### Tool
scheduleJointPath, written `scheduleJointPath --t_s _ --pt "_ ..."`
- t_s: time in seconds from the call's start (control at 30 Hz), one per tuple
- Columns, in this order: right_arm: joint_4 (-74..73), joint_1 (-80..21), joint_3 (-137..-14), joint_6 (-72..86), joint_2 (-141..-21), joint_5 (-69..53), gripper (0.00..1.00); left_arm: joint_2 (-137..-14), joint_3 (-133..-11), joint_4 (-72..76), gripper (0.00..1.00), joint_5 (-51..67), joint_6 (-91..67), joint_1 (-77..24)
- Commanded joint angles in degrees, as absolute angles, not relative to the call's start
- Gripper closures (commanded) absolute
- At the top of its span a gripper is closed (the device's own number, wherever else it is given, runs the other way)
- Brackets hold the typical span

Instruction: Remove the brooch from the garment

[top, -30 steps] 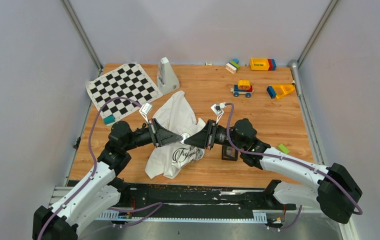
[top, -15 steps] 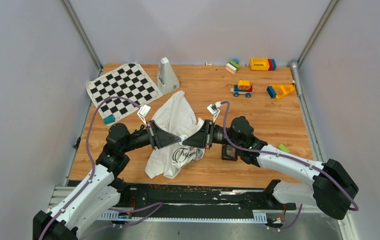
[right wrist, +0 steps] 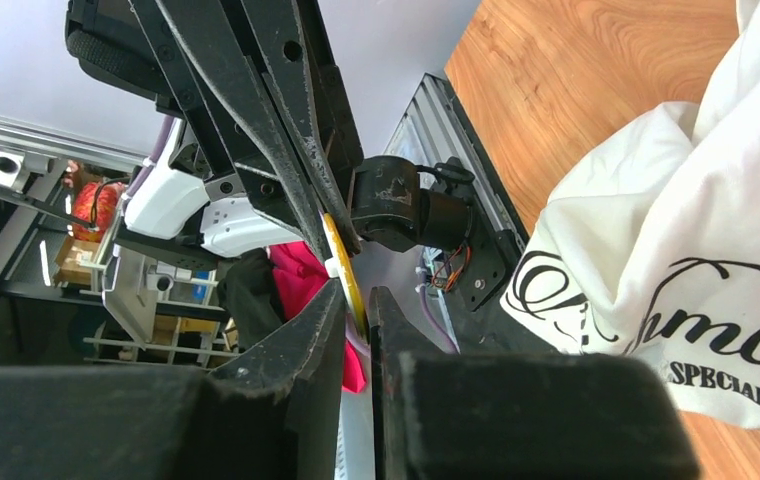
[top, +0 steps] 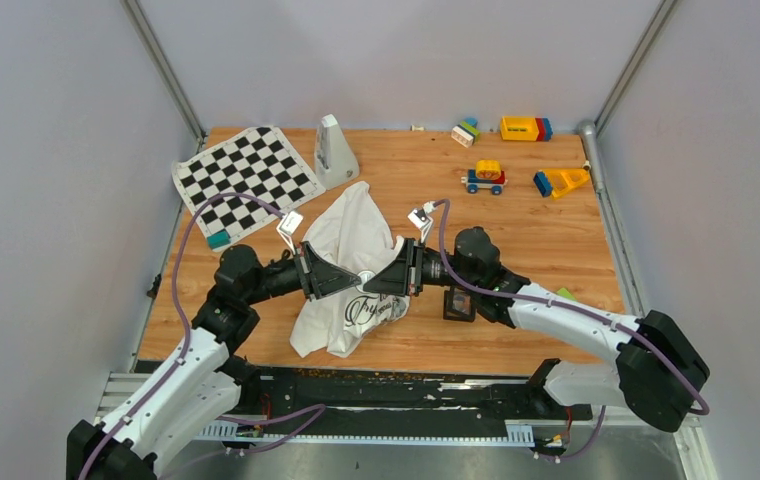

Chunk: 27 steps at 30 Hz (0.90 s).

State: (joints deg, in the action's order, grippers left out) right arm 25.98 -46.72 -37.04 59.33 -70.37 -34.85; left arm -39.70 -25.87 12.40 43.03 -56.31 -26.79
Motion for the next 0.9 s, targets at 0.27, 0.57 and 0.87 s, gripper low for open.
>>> scheduleJointPath --t_s 0.27,0.57,0.87 --pt "25.22 -45.44 -35.42 64.91 -71.30 -29.98 0.84 -35.67 -27.32 14.79 1.00 45.39 -53.14 -27.60" --pt "24.61 -45.11 -33.20 65.15 -67.85 -26.95 0.80 -34.81 -28.03 10.45 1.00 43.12 -50.77 -27.60" --pt "25.05 -45.09 -33.16 63.43 -67.05 -28.13 0.62 -35.11 -28.59 8.60 1.00 42.06 -49.74 -27.60"
